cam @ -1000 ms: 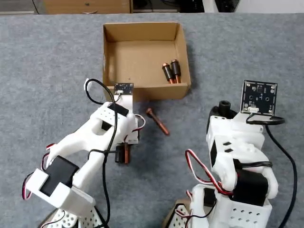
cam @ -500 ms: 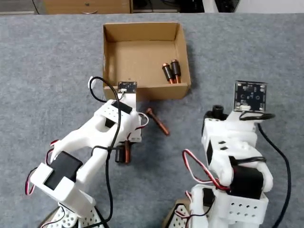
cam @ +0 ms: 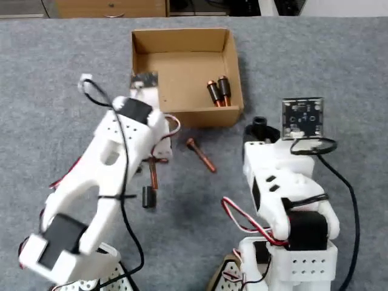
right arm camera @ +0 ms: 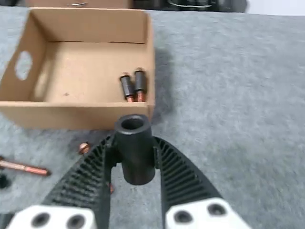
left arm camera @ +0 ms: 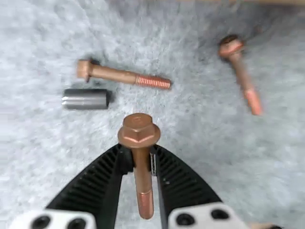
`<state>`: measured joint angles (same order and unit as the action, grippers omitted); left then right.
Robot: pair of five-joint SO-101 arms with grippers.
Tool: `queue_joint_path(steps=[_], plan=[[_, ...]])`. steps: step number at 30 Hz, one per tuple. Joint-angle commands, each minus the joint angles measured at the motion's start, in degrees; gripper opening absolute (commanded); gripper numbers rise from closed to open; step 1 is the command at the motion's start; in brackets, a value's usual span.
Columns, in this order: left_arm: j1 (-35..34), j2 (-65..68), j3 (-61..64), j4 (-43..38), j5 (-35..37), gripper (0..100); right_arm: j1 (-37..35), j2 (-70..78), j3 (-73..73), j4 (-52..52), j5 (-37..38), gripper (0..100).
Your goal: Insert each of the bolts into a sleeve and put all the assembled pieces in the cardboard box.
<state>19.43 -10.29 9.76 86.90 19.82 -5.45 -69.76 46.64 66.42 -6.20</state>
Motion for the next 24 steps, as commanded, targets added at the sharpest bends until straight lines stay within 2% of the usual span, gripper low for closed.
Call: queue_joint_path(steps=[1,6,11,16,19,24], plan=[[-1.85,-6.99,-8.79,6.24,2.20,2,-2.95,3.47,-1.01,-2.64,-2.81,0.2],[-3.78,-14.20,-15.91,13.89,2.46,2,-4.53,11.65,-3.82,-4.31,-3.34,0.2],[-7.38,-26.33,-13.54,13.89,1.32,2,-8.92,17.54,-7.78,-2.55,-5.36,0.2],[-8.18,-35.74,-8.70,13.89,1.32,2,-17.36,19.03,-10.68,1.32,-5.45,0.2],[-12.13,-39.69,-2.20,13.63,1.32,2,-23.87,18.33,-11.74,4.22,-5.27,0.2],[-17.41,-46.02,5.01,8.44,0.88,2,-34.95,16.31,-10.59,6.42,-5.36,0.2]])
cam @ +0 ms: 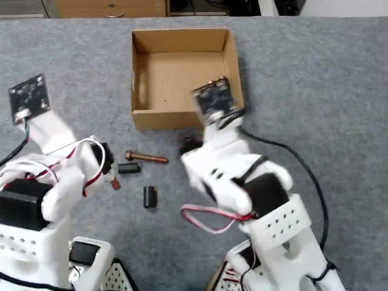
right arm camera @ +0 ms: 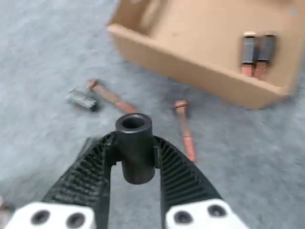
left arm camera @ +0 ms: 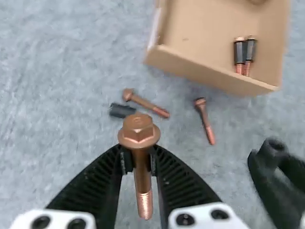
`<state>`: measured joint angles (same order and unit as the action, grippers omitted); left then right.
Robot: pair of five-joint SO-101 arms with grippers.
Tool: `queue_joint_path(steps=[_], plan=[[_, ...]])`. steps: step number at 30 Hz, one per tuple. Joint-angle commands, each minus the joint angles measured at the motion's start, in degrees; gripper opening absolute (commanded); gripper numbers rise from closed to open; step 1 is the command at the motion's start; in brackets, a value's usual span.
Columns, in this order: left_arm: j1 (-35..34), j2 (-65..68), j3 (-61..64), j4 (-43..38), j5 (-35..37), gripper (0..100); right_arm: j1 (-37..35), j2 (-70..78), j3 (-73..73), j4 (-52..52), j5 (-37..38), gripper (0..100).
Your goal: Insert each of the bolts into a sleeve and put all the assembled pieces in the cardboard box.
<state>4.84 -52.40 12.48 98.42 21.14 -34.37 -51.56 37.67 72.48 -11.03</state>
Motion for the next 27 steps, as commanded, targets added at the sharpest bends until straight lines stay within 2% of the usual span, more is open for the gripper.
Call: queue_joint_path(steps=[1,6,14,21,27], plan=[[-3.25,-5.67,3.60,-4.13,-0.44,2,-7.78,-2.15,-0.84,0.26,-0.53,0.2],[-3.78,-15.96,12.48,-12.48,-6.33,2,-12.88,-2.77,3.12,0.18,-0.44,0.2],[-3.60,-39.78,30.15,-25.49,-13.01,2,-13.58,-9.36,11.21,-6.77,-0.09,0.2],[-3.34,-48.57,37.10,-25.85,-12.13,2,-14.29,-21.14,21.85,-14.33,0.00,0.2],[-2.64,-45.76,36.75,-25.85,-6.07,2,-22.11,-31.43,30.20,-20.48,0.44,0.2]])
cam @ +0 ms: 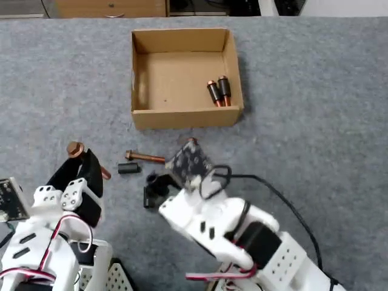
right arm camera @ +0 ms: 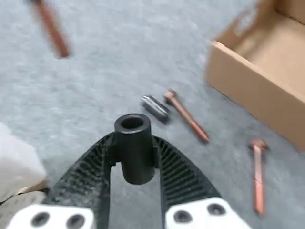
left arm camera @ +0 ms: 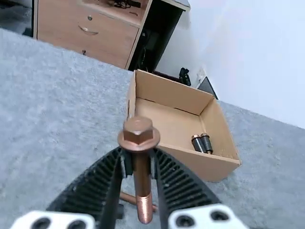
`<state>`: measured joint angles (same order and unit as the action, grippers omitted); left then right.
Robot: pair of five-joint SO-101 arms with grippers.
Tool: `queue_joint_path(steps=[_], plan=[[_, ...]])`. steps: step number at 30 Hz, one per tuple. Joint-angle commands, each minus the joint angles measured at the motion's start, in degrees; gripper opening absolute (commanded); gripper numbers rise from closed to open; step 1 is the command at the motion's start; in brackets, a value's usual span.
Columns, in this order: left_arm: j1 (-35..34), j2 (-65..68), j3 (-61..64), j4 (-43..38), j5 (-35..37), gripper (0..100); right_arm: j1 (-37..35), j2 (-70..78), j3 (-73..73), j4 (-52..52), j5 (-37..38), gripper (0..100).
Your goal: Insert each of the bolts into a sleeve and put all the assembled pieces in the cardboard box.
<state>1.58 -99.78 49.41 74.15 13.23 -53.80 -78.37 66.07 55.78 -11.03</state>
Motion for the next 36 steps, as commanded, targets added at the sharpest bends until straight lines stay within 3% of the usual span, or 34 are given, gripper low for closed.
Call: queue_joint_path(steps=[1,7,15,21,30,36], plan=[[1.67,2.42,-0.70,-1.41,1.85,2,-2.68,-5.85,2.95,-4.84,1.32,0.2],[7.91,7.34,-6.24,-1.05,6.95,2,-2.77,-11.91,11.30,-10.11,6.95,0.2],[9.58,9.89,-8.09,-1.49,9.32,2,-0.40,-16.66,18.24,-11.60,6.77,0.2],[15.65,9.80,-6.95,-1.85,9.49,2,3.21,-21.93,22.37,-15.91,6.77,0.2],[16.53,3.12,3.25,-15.12,9.14,2,3.21,-26.86,22.29,-11.16,6.68,0.2],[16.53,-2.15,7.65,-15.74,9.14,2,3.30,-27.91,22.46,-10.55,3.08,0.2]])
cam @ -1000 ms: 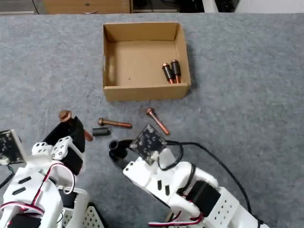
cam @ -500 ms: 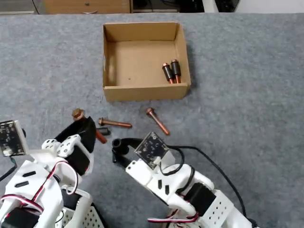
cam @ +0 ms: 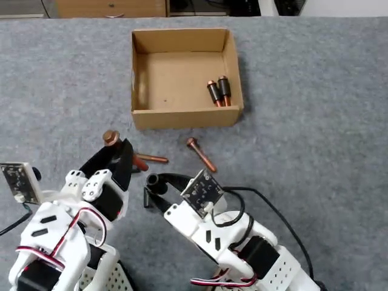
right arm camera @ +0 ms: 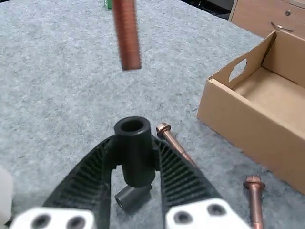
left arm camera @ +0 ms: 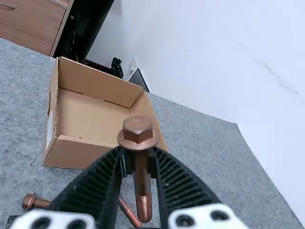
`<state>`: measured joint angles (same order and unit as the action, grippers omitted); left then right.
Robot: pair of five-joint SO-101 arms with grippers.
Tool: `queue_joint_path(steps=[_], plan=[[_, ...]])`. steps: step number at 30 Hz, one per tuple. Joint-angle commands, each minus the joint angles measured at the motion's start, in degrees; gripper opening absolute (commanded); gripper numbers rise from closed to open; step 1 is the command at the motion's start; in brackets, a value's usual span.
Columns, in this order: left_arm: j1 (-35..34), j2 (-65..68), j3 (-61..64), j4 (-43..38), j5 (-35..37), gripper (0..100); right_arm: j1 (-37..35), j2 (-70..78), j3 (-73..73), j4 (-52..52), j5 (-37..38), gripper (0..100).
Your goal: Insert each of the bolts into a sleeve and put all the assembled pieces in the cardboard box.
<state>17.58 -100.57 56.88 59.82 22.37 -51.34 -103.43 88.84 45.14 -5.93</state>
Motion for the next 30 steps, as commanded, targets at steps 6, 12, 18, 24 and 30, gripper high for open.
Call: queue_joint_path(steps=[6,12,18,24,30], plan=[[4.57,-1.89,0.00,3.87,0.00,2,0.84,-3.03,-0.04,0.00,-2.29,0.2],[5.45,-1.89,0.79,3.78,0.00,2,0.84,-3.12,-0.48,0.09,-2.11,0.2],[5.45,-1.89,1.41,3.96,-0.18,2,0.57,-3.12,-2.15,2.90,-2.02,0.2],[5.45,-1.89,1.41,3.87,-2.46,2,0.66,-3.21,-4.62,5.19,-2.11,0.2],[5.54,-1.89,1.41,4.13,-2.46,2,0.57,-3.21,-6.29,5.10,-2.20,0.2]])
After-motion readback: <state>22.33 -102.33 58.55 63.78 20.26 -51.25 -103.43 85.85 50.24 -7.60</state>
